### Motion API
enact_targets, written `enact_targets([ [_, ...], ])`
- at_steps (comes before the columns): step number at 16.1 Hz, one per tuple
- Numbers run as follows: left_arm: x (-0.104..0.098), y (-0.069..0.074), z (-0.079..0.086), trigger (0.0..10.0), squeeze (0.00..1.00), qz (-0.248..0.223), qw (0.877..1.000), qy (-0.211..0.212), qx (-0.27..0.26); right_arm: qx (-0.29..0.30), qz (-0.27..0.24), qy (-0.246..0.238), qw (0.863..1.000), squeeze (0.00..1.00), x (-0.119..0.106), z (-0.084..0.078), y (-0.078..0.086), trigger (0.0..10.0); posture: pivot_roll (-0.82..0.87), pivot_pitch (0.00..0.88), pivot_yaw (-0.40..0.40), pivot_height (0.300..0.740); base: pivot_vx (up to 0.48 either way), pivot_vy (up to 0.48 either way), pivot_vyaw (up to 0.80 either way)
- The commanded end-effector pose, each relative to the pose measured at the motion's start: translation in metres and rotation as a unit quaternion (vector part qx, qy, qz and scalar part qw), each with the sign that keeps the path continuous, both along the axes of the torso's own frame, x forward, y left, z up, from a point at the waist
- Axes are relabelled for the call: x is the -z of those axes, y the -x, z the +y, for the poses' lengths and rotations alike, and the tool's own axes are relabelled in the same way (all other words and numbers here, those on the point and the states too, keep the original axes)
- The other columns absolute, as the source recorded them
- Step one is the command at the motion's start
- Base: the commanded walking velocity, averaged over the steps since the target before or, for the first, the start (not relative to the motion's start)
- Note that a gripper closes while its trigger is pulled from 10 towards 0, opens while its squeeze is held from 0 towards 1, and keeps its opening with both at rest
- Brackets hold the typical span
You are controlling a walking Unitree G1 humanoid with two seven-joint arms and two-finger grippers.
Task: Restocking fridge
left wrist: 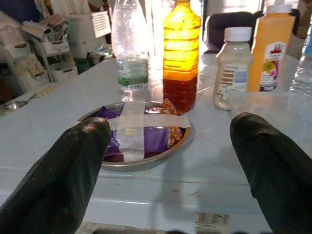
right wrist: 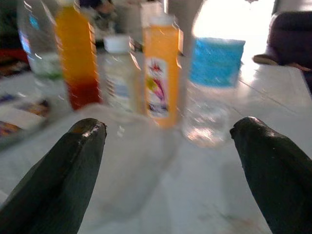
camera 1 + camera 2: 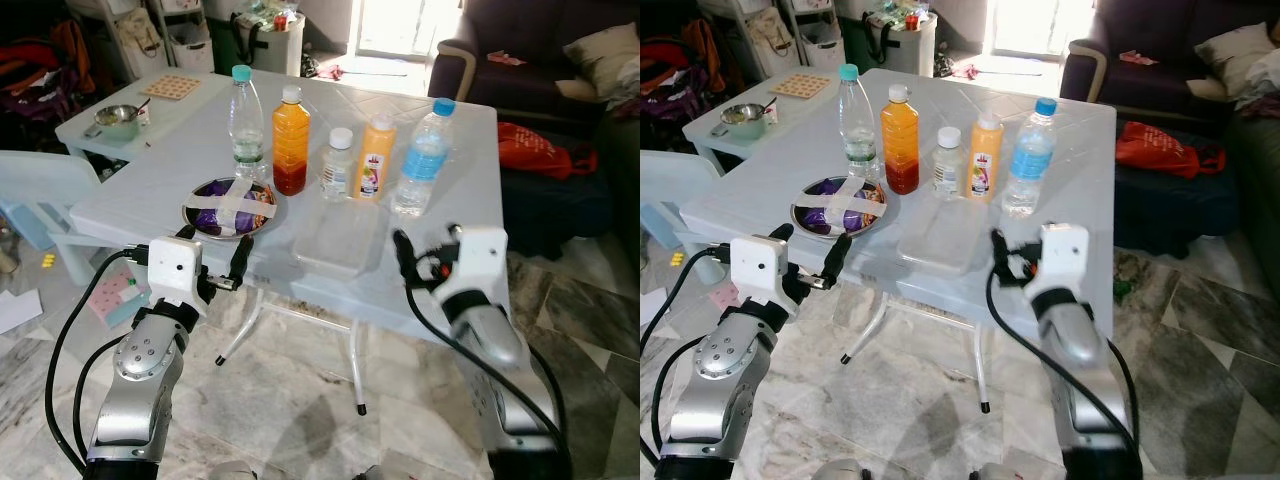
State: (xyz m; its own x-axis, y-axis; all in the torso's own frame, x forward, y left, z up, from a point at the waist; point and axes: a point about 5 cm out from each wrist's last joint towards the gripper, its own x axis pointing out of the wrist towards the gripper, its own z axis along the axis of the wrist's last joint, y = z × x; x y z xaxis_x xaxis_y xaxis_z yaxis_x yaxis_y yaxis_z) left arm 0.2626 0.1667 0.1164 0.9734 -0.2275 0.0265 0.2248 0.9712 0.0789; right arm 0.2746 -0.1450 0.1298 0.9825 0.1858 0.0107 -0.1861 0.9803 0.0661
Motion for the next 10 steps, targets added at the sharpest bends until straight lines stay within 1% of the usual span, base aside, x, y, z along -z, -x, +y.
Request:
enact_targets([
  [1, -0.004, -0.002, -0.001, 10.0, 0.00, -0.008, 1.000, -0.008, 0.003, -0.017, 0.001, -0.008, 1.000, 0.00, 0.000, 0.004, -0.004, 10.0, 0.07, 0.000, -0.013, 0.740, 0.000, 0.000, 0.00],
  [2, -0.004, -0.002, -0.001, 10.0, 0.00, -0.008, 1.000, -0.009, 0.003, -0.040, 0.010, -0.017, 0.999, 0.00, 0.001, 0.013, -0.011, 10.0, 0.07, 0.000, -0.010, 0.740, 0.000, 0.000, 0.00],
  [3, -0.004, -0.002, -0.001, 10.0, 0.00, -0.007, 1.000, -0.011, 0.005, -0.051, 0.017, -0.033, 0.998, 0.00, 0.001, 0.018, -0.017, 10.0, 0.07, 0.000, -0.010, 0.740, 0.000, 0.000, 0.00],
  [4, -0.004, -0.002, -0.001, 10.0, 0.00, -0.007, 1.000, -0.012, 0.006, -0.053, 0.025, -0.046, 0.997, 0.00, 0.002, 0.021, -0.022, 10.0, 0.08, 0.000, -0.009, 0.740, 0.000, 0.000, 0.00],
  [5, -0.005, 0.000, 0.000, 10.0, 0.00, -0.006, 1.000, -0.013, 0.007, -0.043, 0.029, -0.052, 0.997, 0.00, 0.003, 0.021, -0.025, 10.0, 0.10, 0.000, -0.011, 0.740, 0.000, 0.000, 0.00],
  [7, -0.006, 0.002, 0.003, 10.0, 0.00, -0.005, 1.000, -0.016, 0.004, -0.022, 0.050, -0.065, 0.996, 0.00, 0.010, 0.020, -0.022, 10.0, 0.11, 0.007, -0.015, 0.740, 0.000, 0.000, 0.00],
  [9, -0.005, 0.004, 0.004, 10.0, 0.00, -0.002, 1.000, -0.017, 0.004, -0.009, 0.061, -0.068, 0.996, 0.00, 0.016, 0.020, -0.019, 10.0, 0.11, 0.010, -0.014, 0.740, 0.000, 0.000, 0.00],
  [10, -0.004, 0.004, 0.003, 10.0, 0.00, 0.003, 1.000, -0.012, 0.007, -0.004, 0.057, -0.062, 0.996, 0.00, 0.016, 0.019, -0.020, 10.0, 0.11, 0.012, -0.012, 0.740, 0.000, 0.000, 0.00],
])
